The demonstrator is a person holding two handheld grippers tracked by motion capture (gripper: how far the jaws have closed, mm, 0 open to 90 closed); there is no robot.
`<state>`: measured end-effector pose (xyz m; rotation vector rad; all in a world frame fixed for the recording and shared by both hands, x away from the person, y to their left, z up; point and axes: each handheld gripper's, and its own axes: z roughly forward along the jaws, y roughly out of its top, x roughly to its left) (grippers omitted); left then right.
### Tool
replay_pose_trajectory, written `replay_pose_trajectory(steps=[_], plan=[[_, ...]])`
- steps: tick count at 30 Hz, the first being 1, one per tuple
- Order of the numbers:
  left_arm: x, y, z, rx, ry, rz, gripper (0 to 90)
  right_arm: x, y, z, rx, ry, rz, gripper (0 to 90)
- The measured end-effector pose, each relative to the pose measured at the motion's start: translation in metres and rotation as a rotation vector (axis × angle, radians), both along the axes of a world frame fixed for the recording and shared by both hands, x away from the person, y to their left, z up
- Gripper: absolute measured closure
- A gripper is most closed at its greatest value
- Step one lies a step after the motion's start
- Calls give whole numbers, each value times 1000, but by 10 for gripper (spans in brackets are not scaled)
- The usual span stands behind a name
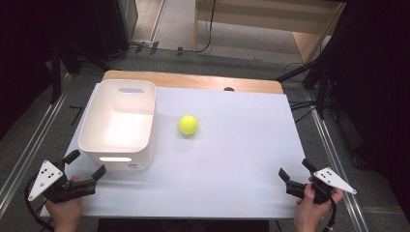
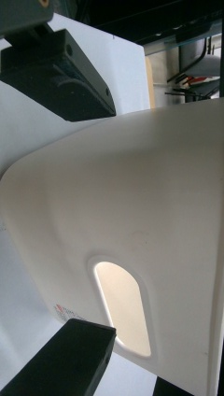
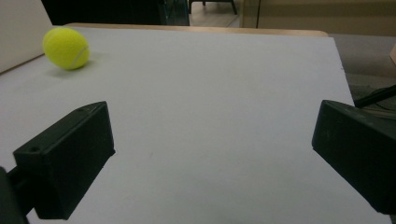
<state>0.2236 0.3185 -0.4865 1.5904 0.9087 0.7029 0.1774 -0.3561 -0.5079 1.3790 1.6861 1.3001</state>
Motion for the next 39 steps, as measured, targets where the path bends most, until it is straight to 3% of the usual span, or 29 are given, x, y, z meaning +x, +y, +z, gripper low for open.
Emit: replay_pose_trajectory(steps=[6,23,39], plan=[[0,0,0,3,-1,3,0,4,7,2,-14,-1,17,0],[-1,-1,0,11,-8,-6,0,31,31,32,-94,21,123,0],[-1,-2,0,19,-6,-1,0,56,50,49,-103,37,197,0]])
